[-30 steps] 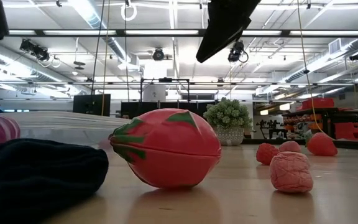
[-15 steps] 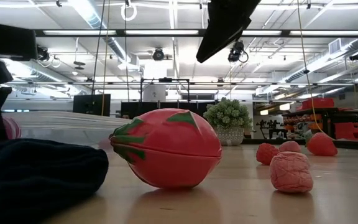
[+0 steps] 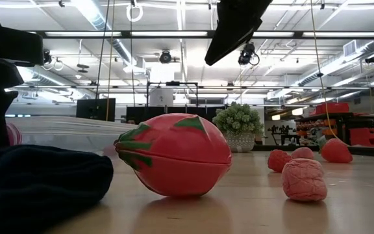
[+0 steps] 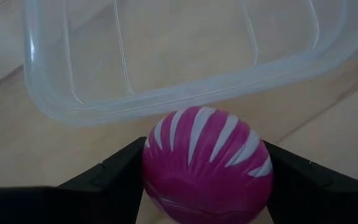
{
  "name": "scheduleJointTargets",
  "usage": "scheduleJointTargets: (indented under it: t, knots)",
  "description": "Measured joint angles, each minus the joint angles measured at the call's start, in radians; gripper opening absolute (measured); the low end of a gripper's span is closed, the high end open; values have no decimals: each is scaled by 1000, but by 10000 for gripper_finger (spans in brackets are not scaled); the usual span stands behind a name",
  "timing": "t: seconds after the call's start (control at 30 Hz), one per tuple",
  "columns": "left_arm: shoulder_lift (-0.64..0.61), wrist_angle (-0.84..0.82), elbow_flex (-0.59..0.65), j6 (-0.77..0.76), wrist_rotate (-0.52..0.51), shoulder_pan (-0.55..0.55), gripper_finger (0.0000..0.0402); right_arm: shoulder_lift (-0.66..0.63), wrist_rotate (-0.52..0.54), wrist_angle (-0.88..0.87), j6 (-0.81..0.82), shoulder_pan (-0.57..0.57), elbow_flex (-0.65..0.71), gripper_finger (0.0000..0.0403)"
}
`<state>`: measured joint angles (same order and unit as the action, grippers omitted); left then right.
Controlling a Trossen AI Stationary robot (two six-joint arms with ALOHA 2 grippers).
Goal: Pick and placing Produce into tupperware
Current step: Put the purple onion into the transparent bin
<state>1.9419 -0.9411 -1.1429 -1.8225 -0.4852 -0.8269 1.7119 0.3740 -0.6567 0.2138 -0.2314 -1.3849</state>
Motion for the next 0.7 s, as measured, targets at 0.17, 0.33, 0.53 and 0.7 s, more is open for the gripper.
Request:
scheduleJointTargets:
  t: [0.17, 0.33, 0.53, 0.7]
  knots:
    - [3, -12, -60, 23, 38, -2, 275, 0, 0, 0, 0, 0, 0, 155]
    - [3, -27, -131, 40, 25, -2, 263, 0, 0, 0, 1, 0, 0, 155]
    - [3, -171, -224, 41, 15, 1, 282, 0, 0, 3, 1, 0, 0, 155]
    - [3, -351, -289, 40, 8, 19, 271, 0, 0, 7, 1, 0, 0, 155]
